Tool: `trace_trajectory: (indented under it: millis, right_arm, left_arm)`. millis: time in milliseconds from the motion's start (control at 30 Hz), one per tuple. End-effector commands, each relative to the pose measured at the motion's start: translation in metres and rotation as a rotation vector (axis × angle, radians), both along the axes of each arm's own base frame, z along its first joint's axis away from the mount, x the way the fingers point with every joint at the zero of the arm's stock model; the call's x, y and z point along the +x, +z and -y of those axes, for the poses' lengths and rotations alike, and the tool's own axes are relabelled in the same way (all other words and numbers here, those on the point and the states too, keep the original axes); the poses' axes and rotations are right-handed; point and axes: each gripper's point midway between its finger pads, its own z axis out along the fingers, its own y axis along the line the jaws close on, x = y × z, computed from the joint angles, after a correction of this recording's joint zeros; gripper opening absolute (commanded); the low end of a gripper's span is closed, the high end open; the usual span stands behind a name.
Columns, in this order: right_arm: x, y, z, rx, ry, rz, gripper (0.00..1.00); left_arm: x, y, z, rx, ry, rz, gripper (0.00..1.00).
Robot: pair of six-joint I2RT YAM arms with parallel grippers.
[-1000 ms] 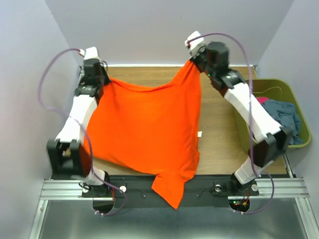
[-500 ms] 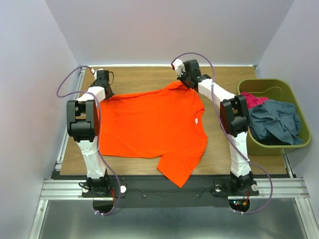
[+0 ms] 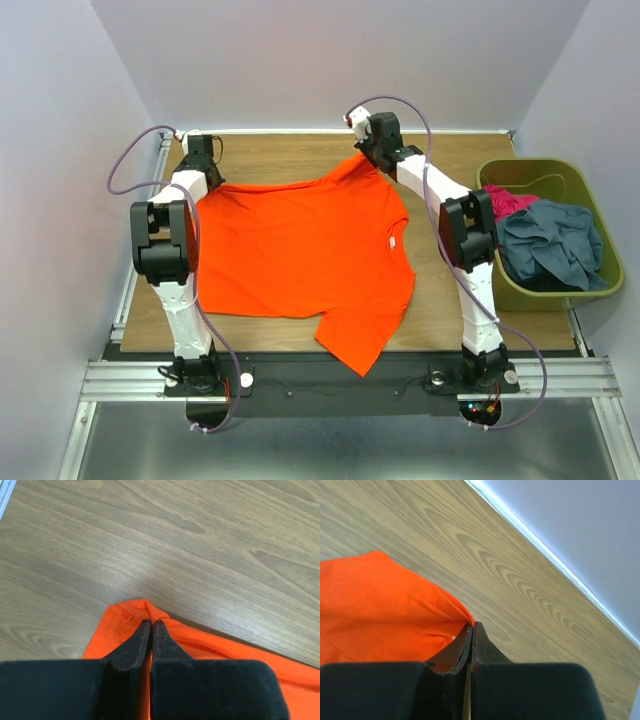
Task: Fold and stack the t-shirts
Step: Fold the tshirt
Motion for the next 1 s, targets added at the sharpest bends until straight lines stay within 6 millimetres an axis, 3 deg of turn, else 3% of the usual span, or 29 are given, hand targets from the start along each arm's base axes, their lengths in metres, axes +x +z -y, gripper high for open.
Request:
trace_trajectory:
  millis: [0,67,133,200,500,667,967]
  right_arm:
    - [-0.006,0.06,0.006,0.073,-0.047,0.11,0.01]
    - [-0.016,0.056,0.009,0.074,-0.051,0.091,0.01]
    - [-0.025,0.066,0.013,0.083,-0.056,0.098,0.01]
    - [-0.033,0.06,0.019,0.074,-0.073,0.08,0.01]
    - [-0.061,0.075,0.032,0.081,-0.095,0.083,0.01]
    - [-0.082,0.077,0.026,0.123,-0.069,0.061,0.01]
    - [-0.125,0.064,0.018,0.124,-0.068,-0.033,0.01]
  left_arm:
    - [0.018,0.053,-0.011,0.007,0.028,0.136,0.0]
    - [0.016,0.051,-0.015,0.002,0.038,0.129,0.0]
    - [0.014,0.05,-0.018,-0.006,0.051,0.123,0.0]
    - [0.011,0.046,-0.022,-0.025,0.063,0.113,0.0]
    - [0.007,0.044,-0.022,-0.111,0.052,0.095,0.0]
    - [-0.005,0.039,-0.02,-0.138,0.067,0.06,0.0]
    - [-0.031,0.049,-0.017,-0.169,0.1,0.065,0.0]
